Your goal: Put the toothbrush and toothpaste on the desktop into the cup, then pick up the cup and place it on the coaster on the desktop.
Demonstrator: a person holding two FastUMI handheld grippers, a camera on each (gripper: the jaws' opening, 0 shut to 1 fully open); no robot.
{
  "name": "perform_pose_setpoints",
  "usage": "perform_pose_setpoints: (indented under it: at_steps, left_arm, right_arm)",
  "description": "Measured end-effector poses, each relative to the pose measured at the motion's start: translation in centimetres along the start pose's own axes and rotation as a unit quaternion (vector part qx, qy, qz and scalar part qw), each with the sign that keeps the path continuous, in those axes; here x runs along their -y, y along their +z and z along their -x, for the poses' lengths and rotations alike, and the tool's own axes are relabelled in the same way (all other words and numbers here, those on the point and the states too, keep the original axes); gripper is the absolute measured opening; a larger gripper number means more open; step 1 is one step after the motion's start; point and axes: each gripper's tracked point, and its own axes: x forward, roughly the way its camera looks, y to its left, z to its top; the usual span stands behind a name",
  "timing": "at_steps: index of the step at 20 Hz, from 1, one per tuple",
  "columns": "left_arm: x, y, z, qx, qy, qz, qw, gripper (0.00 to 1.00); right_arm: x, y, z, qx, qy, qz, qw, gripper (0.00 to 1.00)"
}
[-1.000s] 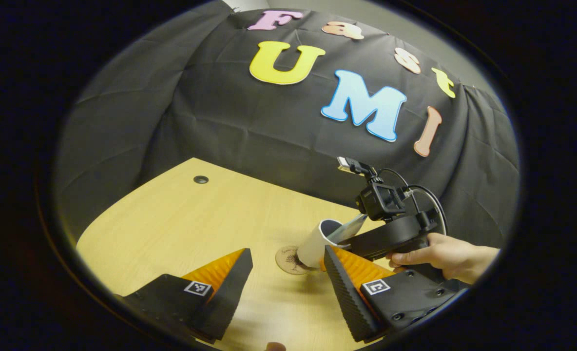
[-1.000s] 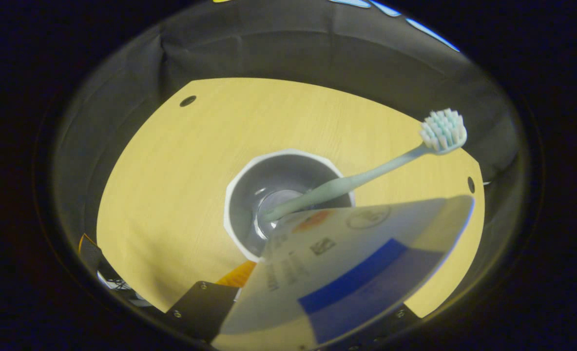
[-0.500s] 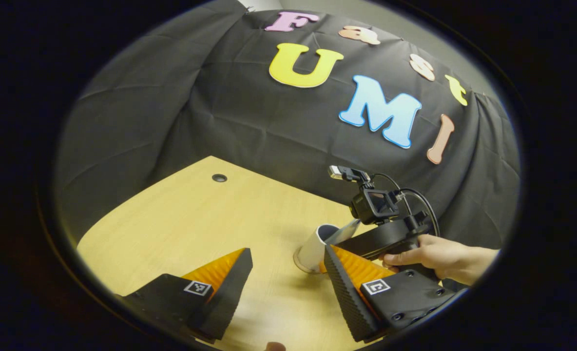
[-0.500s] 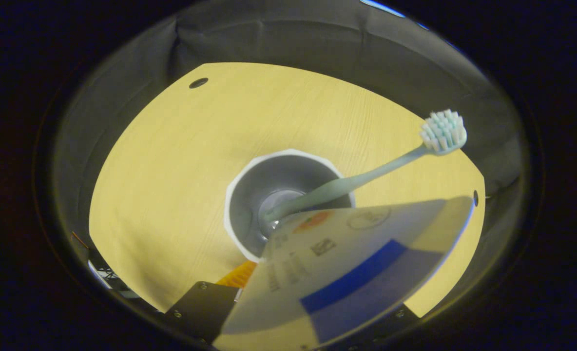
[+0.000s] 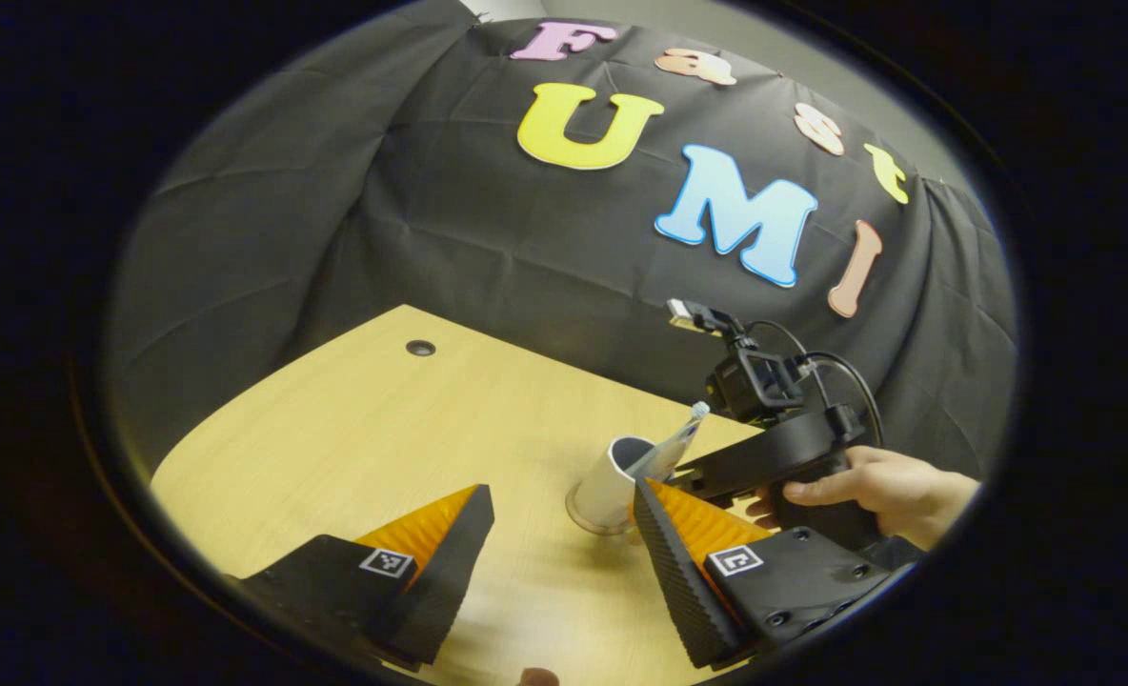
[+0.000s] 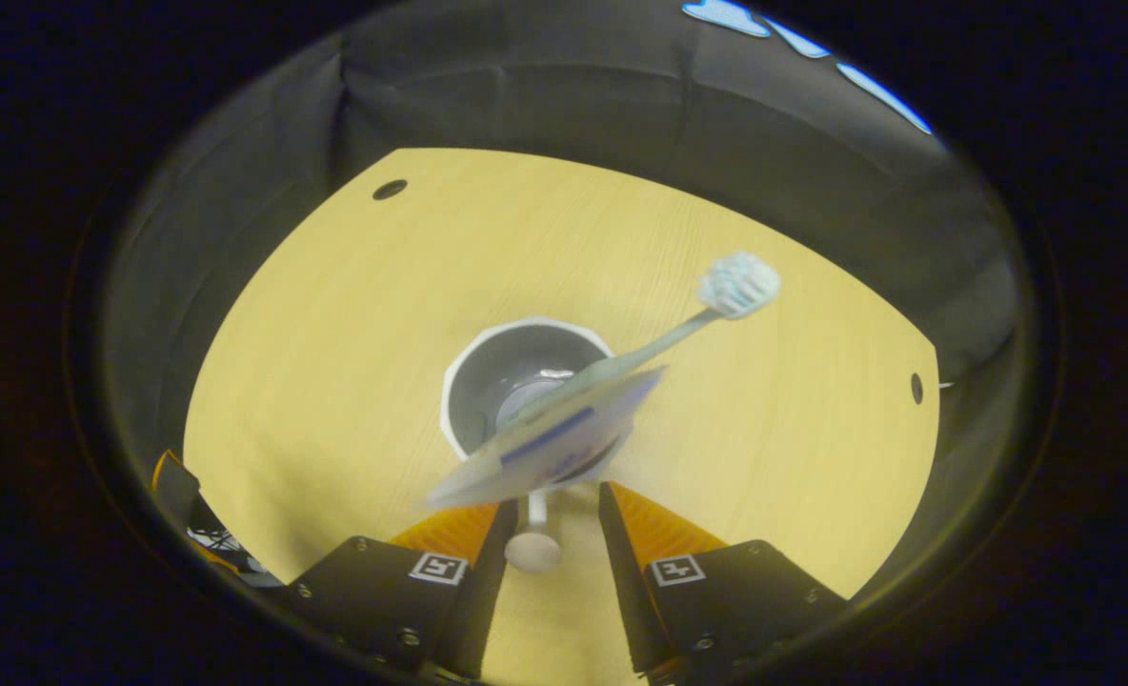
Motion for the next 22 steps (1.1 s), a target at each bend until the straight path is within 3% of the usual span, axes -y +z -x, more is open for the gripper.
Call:
perform_pose_setpoints:
  at_steps: [2, 6, 9, 11, 14, 17, 22]
  left_arm:
    - [1.1, 0.1, -0.2, 0.001, -0.006, -0.009, 1.000, 0.96]
    - [3.6, -0.1, -0.4, -0.003, -0.022, -0.025, 0.999, 0.94]
    - [5.7, -0.1, -0.7, -0.001, -0.034, -0.033, 0.999, 0.96]
    - [7.3, 0.2, -0.7, 0.009, -0.041, -0.042, 0.998, 0.96]
    - [10.1, 0.9, -0.9, 0.027, -0.049, -0.058, 0.997, 0.96]
    - [13.0, 2.2, -0.3, 0.060, -0.052, -0.082, 0.994, 0.96]
    - [17.6, 2.9, 1.3, 0.117, -0.037, -0.123, 0.985, 0.94]
  right_arm:
    - [0.3, -0.3, 1.9, 0.021, 0.011, -0.013, 1.000, 0.68]
    - [1.8, -1.9, 5.8, 0.066, 0.024, -0.057, 0.996, 0.72]
    - [4.5, -3.3, 9.8, 0.118, 0.010, -0.094, 0.989, 0.84]
    - [7.2, -4.6, 12.5, 0.159, -0.017, -0.113, 0.981, 0.83]
    - [11.6, -5.9, 16.0, 0.230, -0.068, -0.126, 0.963, 0.83]
    - [14.7, -6.8, 19.4, 0.311, -0.107, -0.118, 0.937, 0.83]
    - [15.9, -7.2, 23.7, 0.417, -0.116, -0.093, 0.897, 0.83]
